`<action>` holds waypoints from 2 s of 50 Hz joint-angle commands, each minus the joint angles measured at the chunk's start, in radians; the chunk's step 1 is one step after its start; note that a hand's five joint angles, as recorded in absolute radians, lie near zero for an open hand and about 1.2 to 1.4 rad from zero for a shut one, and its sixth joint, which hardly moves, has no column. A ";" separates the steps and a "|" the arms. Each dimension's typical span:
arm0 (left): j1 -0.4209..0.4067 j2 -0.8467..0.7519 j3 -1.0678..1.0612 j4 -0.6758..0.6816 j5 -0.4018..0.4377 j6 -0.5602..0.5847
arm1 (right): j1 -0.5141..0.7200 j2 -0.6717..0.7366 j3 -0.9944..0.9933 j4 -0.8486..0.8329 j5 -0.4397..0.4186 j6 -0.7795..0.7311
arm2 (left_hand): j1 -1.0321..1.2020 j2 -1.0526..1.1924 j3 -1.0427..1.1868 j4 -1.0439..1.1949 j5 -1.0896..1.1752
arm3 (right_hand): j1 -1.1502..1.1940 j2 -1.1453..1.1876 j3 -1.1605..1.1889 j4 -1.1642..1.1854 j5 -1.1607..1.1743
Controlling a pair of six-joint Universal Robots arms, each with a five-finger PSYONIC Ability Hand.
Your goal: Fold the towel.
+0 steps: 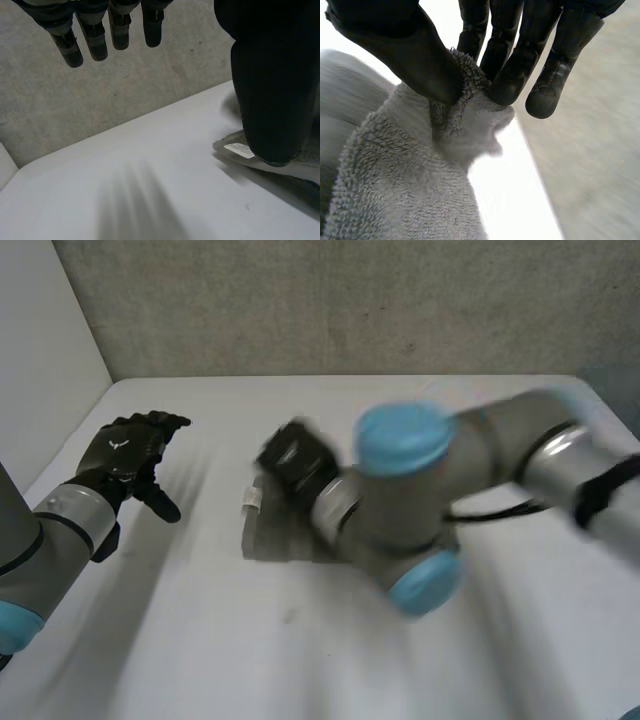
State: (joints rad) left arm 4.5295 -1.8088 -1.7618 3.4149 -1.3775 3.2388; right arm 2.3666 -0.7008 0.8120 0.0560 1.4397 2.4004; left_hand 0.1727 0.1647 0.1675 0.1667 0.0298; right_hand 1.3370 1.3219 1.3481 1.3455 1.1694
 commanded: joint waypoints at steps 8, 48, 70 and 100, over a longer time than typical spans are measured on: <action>0.003 0.006 -0.024 0.023 0.002 0.001 | 0.091 0.032 0.073 0.027 0.021 -0.078 | 0.002 0.010 0.007 0.008 -0.030 | -1.162 -1.147 -1.174 -1.171 -1.169; -0.059 0.005 -0.050 0.037 0.002 0.004 | -0.441 -0.284 0.808 -0.335 -0.137 0.269 | 0.002 0.010 0.007 0.008 -0.030 | -0.366 -0.351 -0.377 -0.374 -0.373; -0.073 0.009 -0.058 0.037 -0.002 0.004 | -0.628 -0.548 0.993 -0.179 -0.176 0.111 | 0.002 0.010 0.007 0.008 -0.030 | 0.059 0.074 0.048 0.051 0.052; -0.190 0.036 0.140 0.029 -0.133 -0.114 | 0.029 -0.157 0.420 -0.081 -0.119 0.033 | 0.002 0.010 0.007 0.008 -0.030 | -1.162 -1.147 -1.174 -1.171 -1.169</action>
State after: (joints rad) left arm 4.3431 -1.7316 -1.6516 3.4453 -1.5013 3.1211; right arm 2.3949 -0.8512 1.2349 -0.0610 1.2280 2.4098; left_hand 0.1729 0.1644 0.1675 0.1667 0.0300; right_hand 1.3232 1.3177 1.3368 1.3455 1.1700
